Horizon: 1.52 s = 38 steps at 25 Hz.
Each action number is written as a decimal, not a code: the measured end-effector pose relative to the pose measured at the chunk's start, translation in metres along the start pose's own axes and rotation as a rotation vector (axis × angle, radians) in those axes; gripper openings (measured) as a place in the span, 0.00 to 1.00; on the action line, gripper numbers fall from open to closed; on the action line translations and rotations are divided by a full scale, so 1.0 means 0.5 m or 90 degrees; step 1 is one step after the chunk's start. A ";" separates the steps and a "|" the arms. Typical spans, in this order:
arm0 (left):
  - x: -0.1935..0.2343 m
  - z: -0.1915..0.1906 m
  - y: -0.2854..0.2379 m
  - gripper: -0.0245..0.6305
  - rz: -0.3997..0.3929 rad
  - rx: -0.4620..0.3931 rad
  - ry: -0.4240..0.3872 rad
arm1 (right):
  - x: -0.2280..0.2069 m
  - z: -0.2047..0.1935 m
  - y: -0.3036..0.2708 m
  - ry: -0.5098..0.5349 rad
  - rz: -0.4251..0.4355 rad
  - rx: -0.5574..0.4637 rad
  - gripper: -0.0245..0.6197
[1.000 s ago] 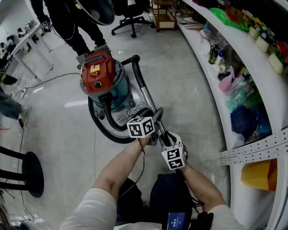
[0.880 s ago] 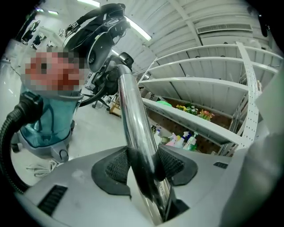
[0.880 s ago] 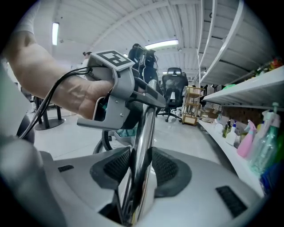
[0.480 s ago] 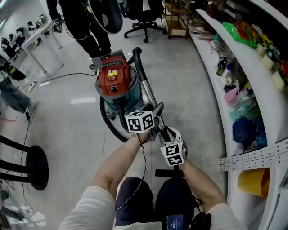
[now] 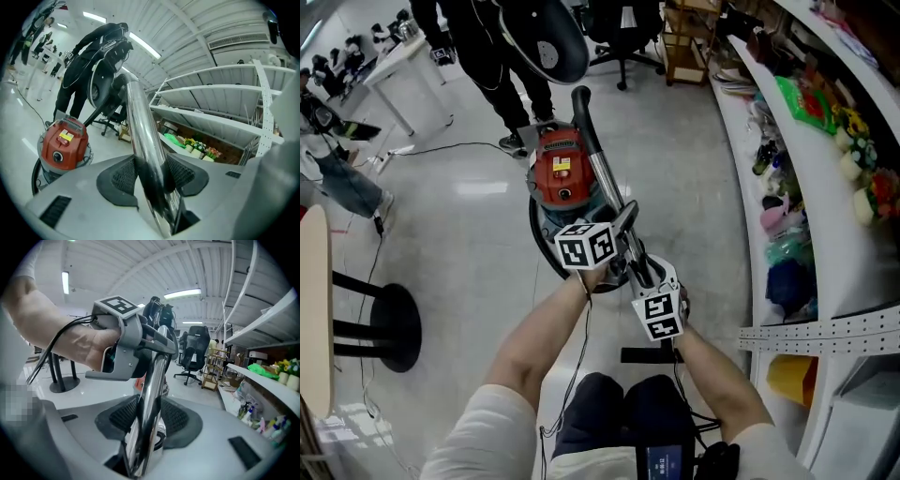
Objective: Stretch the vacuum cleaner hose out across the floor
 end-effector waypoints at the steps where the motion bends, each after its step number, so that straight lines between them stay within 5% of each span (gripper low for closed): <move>1: -0.017 0.028 0.011 0.33 0.003 -0.004 0.000 | -0.002 0.032 0.014 0.003 0.003 0.002 0.28; 11: -0.079 0.220 0.143 0.33 0.046 -0.053 0.090 | 0.039 0.276 0.119 0.017 0.080 0.016 0.28; 26: -0.055 0.365 0.198 0.33 0.093 0.031 0.141 | 0.088 0.447 0.104 0.025 0.102 0.116 0.28; 38: 0.048 0.496 0.114 0.33 0.144 0.025 0.134 | 0.007 0.546 -0.065 0.061 0.158 0.139 0.28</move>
Point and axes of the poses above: the fingertips, and each gripper's own axes: y backward along the fingers, x to its left, z out of its top, the point moved 8 cm from there along y, backward along the fingers, and after that the axes turned 6 degrees about -z, right-handed, at the moved point
